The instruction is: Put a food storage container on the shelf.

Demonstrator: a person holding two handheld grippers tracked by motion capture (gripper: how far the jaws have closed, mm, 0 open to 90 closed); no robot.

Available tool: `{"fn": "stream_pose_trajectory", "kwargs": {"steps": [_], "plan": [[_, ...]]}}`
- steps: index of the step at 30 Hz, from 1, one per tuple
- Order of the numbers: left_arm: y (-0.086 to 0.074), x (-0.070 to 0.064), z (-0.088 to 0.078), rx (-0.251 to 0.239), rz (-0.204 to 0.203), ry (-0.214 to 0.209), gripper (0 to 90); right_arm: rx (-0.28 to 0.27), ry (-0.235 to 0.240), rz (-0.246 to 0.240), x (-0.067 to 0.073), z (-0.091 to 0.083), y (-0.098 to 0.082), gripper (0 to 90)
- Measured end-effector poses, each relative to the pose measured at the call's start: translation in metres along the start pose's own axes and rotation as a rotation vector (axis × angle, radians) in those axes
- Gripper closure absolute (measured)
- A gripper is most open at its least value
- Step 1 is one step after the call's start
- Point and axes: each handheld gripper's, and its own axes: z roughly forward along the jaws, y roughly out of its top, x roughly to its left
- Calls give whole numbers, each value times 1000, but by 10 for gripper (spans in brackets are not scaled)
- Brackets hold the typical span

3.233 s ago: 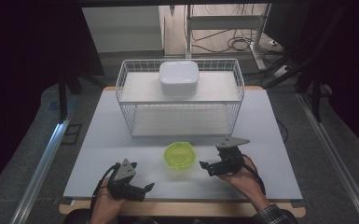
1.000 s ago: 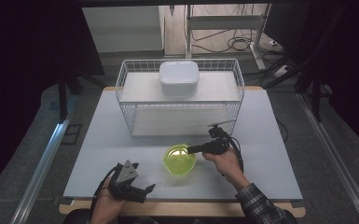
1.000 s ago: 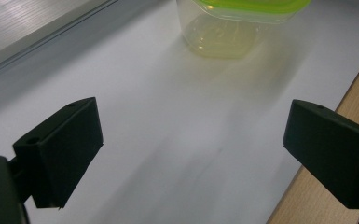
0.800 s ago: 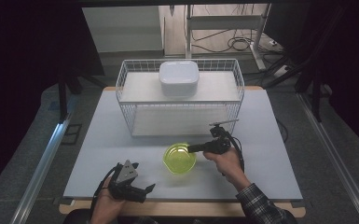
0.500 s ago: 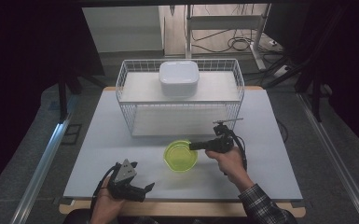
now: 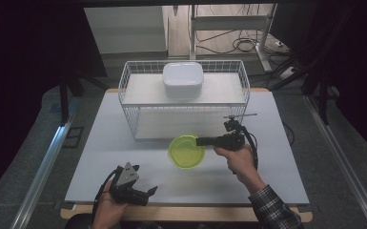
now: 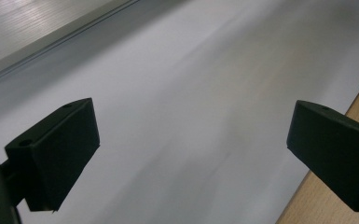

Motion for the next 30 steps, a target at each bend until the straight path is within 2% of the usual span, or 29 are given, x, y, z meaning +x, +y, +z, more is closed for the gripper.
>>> {"fn": "stream_pose_trajectory", "kwargs": {"steps": [18, 30], "plan": [[0, 1, 0, 2, 3, 6, 19, -71, -5, -55, 27, -24, 34, 819], [0, 1, 1, 3, 6, 8, 19, -141, -12, -69, 49, -42, 68, 819]]}}
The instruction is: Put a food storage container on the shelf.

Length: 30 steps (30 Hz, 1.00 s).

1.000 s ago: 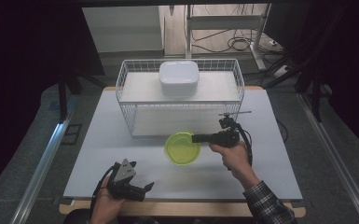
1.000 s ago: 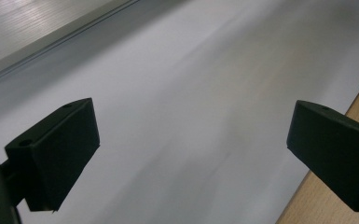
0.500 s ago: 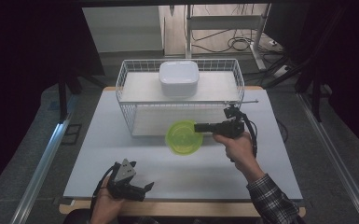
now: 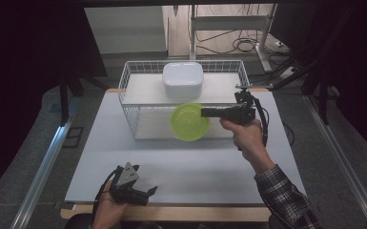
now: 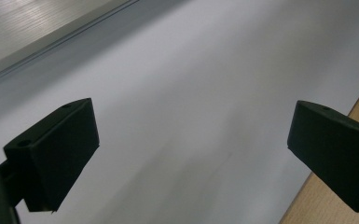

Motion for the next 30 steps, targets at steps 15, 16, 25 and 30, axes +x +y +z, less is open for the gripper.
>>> {"fn": "stream_pose_trajectory", "kwargs": {"steps": [15, 16, 25, 30], "plan": [[0, -1, 0, 0, 1, -7, 19, -101, -50, -3, 29, -3, 57, 819], [0, -1, 0, 1, 1, -8, 19, -110, -55, -1, 30, -3, 60, 819], [0, -1, 0, 7, 6, -14, 19, -192, -122, 33, 36, 3, 91, 819], [0, -2, 0, 8, 9, -15, 20, -231, -161, 64, 34, 9, 105, 818]]}}
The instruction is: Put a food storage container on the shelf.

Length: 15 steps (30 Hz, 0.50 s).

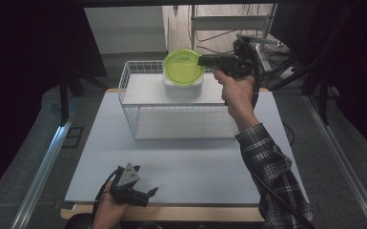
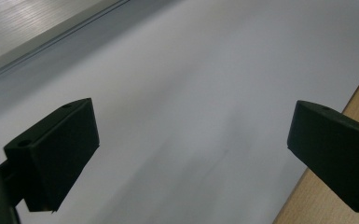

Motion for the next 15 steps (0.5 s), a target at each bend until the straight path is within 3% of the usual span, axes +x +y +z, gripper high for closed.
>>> {"fn": "stream_pose_trajectory", "kwargs": {"steps": [7, 15], "plan": [[0, 0, 0, 1, 0, -4, 19, -24, -55, 35, -3, 15, 8, 818], [0, 0, 0, 2, 2, -6, 20, -31, -83, 77, -11, 27, 10, 816]]}}
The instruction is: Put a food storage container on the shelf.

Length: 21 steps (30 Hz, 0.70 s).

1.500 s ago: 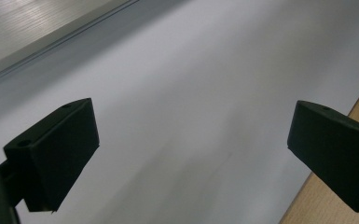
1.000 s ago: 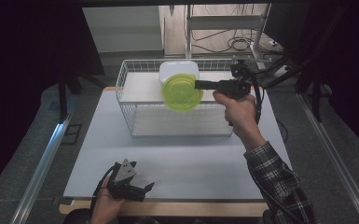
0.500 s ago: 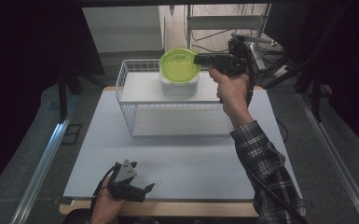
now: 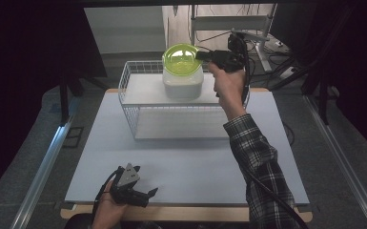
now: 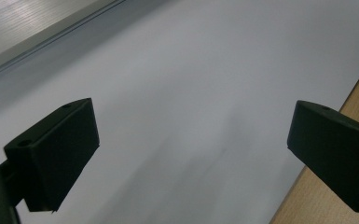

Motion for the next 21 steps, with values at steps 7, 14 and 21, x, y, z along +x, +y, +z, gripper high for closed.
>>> {"fn": "stream_pose_trajectory", "kwargs": {"steps": [7, 14, 21], "plan": [[0, -1, 0, 4, 4, -3, 20, 5, -8, 11, -4, 6, 2, 755], [0, -1, 1, 9, 6, -5, 20, 12, -29, 9, -7, 14, 4, 722], [0, -1, 1, 13, 9, -5, 20, 19, -27, -8, -10, 17, 4, 606]]}}
